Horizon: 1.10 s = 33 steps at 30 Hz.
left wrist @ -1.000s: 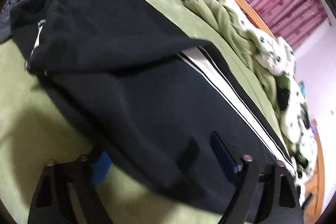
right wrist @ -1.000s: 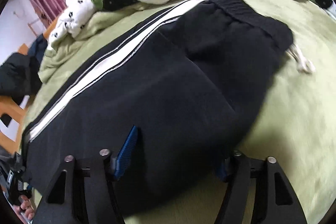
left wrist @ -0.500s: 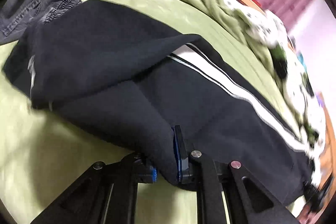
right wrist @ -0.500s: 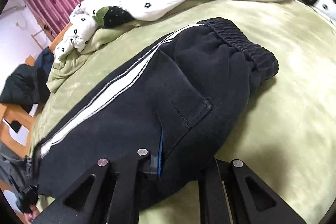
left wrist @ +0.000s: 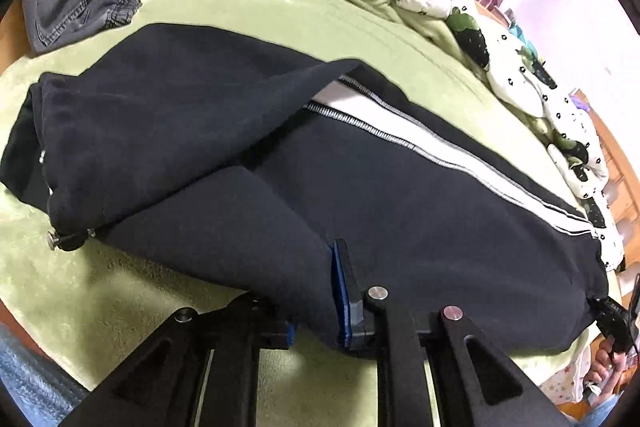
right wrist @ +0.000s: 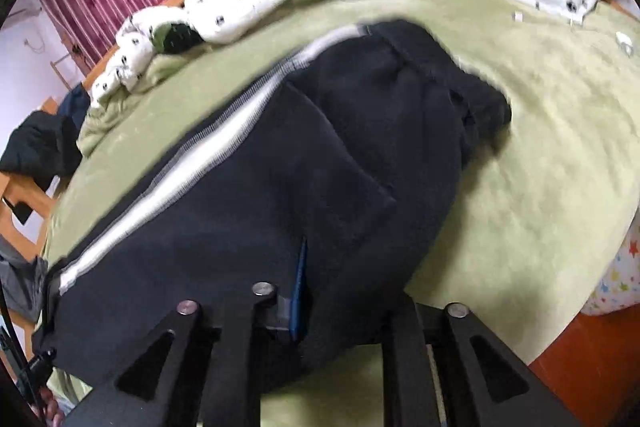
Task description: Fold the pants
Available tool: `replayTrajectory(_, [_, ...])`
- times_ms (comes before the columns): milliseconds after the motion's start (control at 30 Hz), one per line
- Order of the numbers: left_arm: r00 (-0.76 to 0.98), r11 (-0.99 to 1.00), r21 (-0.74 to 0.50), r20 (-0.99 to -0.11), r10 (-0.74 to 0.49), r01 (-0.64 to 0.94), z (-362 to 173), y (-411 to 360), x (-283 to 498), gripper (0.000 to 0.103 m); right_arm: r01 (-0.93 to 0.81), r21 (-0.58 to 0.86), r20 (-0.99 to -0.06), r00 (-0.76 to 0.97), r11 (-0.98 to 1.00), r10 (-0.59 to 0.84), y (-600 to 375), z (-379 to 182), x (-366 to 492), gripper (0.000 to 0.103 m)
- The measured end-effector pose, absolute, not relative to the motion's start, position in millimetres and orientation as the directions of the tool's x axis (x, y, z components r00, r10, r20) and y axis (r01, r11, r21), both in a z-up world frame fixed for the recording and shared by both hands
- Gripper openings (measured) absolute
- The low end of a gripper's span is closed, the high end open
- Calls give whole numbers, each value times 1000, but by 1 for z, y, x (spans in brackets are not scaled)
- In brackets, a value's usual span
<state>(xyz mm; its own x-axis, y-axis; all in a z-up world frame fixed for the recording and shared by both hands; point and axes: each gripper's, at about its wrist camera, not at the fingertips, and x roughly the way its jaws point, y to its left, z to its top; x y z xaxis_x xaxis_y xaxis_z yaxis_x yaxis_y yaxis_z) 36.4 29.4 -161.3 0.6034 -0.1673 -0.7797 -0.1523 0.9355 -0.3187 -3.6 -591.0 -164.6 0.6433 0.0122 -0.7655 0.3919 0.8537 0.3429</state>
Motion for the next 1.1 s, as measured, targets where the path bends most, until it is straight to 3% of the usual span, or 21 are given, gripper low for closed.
replayTrajectory(67, [603, 927, -342, -776, -186, -155, -161, 33, 33, 21, 399, 363, -742, 670, 842, 3, -600, -161, -14, 37])
replayTrajectory(100, [600, 927, -342, -778, -188, -153, -160, 33, 32, 25, 401, 385, -721, 693, 831, 0, -605, -156, -22, 38])
replayTrajectory(167, [591, 933, -330, -785, -185, -146, -159, 30, 27, 45, 407, 413, -685, 729, 815, -16, -611, -146, -30, 42])
replayTrajectory(200, [599, 936, -323, -780, -178, -143, -157, 28, 21, 50, 427, 420, -672, 739, 801, -41, -615, -141, -33, 45])
replayTrajectory(233, [610, 938, -315, -775, -166, -144, -156, 24, 20, 59, 441, 426, -666, 744, 790, -56, -619, -139, -31, 55])
replayTrajectory(267, [621, 941, -306, -768, -153, -147, -155, 23, 14, 61, 451, 434, -663, 746, 780, -62, -624, -138, -28, 58])
replayTrajectory(500, [674, 954, -261, -732, -98, -146, -136, 19, -11, 61, 549, 491, -726, 688, 676, -30, -667, -167, 31, 60])
replayTrajectory(533, [679, 957, -250, -729, -84, -150, -133, 21, -11, 61, 566, 495, -726, 686, 659, -44, -671, -170, 36, 56])
replayTrajectory(567, [685, 957, -241, -725, -69, -158, -129, 23, -11, 61, 582, 480, -726, 683, 656, -74, -673, -170, 37, 42])
replayTrajectory(667, [683, 954, -224, -730, -31, -196, -123, 36, -8, 61, 529, 451, -667, 735, 719, -123, -671, -146, 37, 33])
replayTrajectory(767, [686, 954, -196, -728, 14, -227, -118, 52, -4, 60, 500, 373, -654, 739, 782, -161, -665, -133, 41, 37])
replayTrajectory(833, [692, 952, -186, -721, 37, -244, -114, 62, -6, 60, 541, 230, -741, 636, 809, -215, -657, -145, 49, 50])
replayTrajectory(900, [688, 955, -162, -724, 56, -249, -110, 73, -7, 60, 535, 102, -780, 566, 839, -266, -649, -147, 48, 50])
replayTrajectory(1000, [681, 961, -148, -730, 53, -234, -110, 86, -2, 59, 542, 3, -736, 570, 840, -365, -635, -129, 24, 50])
replayTrajectory(1100, [674, 961, -134, -735, 68, -244, -113, 98, 3, 48, 589, 8, -711, 572, 808, -409, -620, -108, 8, 52])
